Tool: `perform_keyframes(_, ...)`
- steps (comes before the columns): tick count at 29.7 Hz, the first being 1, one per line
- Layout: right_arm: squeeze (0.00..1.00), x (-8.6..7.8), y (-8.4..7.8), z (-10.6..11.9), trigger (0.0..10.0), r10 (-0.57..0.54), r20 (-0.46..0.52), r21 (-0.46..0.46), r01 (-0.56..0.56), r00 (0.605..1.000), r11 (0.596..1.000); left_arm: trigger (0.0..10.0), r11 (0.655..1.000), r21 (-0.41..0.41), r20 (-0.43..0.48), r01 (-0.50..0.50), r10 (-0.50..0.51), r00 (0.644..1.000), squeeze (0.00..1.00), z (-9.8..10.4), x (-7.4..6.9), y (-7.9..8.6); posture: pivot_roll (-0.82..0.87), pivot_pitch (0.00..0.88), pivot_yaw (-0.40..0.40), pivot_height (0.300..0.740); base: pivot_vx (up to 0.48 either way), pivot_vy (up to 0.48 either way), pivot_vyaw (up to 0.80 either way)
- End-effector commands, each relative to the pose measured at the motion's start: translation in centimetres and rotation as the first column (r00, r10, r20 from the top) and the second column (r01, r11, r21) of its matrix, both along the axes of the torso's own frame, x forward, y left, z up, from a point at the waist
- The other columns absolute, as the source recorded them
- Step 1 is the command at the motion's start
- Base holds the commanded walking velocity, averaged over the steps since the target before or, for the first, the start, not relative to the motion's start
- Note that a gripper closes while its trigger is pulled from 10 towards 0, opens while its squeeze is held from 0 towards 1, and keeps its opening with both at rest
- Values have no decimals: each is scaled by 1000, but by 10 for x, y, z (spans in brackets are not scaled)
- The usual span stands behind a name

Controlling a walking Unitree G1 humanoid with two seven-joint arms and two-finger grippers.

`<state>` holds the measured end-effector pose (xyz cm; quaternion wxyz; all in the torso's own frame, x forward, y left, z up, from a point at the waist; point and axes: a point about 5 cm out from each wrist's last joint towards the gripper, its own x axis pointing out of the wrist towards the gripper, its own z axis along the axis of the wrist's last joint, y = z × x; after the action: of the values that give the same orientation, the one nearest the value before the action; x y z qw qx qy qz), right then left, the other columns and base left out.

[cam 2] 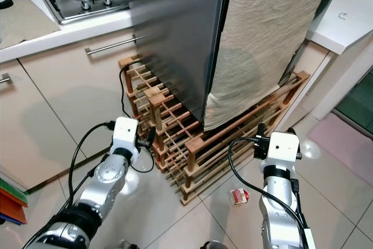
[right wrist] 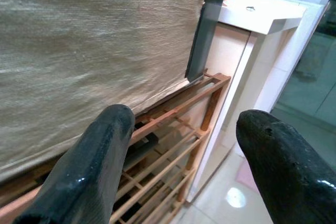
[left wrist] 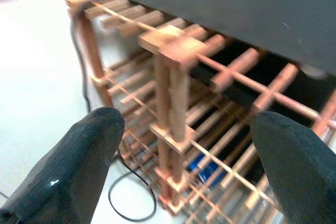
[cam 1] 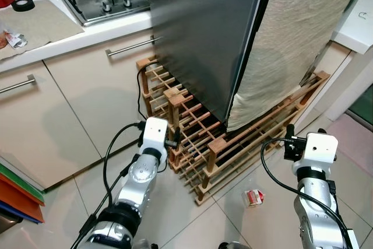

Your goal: Restocking fridge

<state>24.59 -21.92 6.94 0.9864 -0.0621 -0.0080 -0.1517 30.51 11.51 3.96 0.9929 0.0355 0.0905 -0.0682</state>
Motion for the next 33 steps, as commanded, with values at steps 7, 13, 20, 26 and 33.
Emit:
perform_keyframes(7, 0, -2, -4, -9, 10000, -26, -18, 37, 26, 1000, 999, 10000, 997, -39, 99, -60, 64, 993, 0, 26, 14, 6, 29, 18, -2, 740, 0, 0, 0)
perform_keyframes(13, 0, -2, -2, -10, 10000, -16, -24, 36, 17, 1000, 999, 10000, 999, -41, 86, -23, 26, 996, 0, 25, 15, -1, 26, 20, 2, 740, 0, 0, 0)
perform_keyframes(20, 0, 0, 1, -12, 10000, 2, -32, 28, -1, 999, 1000, 10000, 985, -49, 110, 167, -161, 981, 0, 41, 19, -32, 27, 20, 2, 740, 0, 0, 0)
perform_keyframes(26, 0, -1, 1, -14, 10000, 17, -47, 35, -15, 999, 999, 10000, 952, -80, 169, 294, -278, 946, 0, 66, 23, -55, 26, 18, 0, 740, 0, 0, 0)
perform_keyframes(33, 0, -3, 1, -25, 10000, 33, -107, 82, -24, 994, 996, 10000, 893, -133, 244, 431, -392, 887, 0, 102, 29, -77, 22, 6, -2, 740, 0, 0, 0)
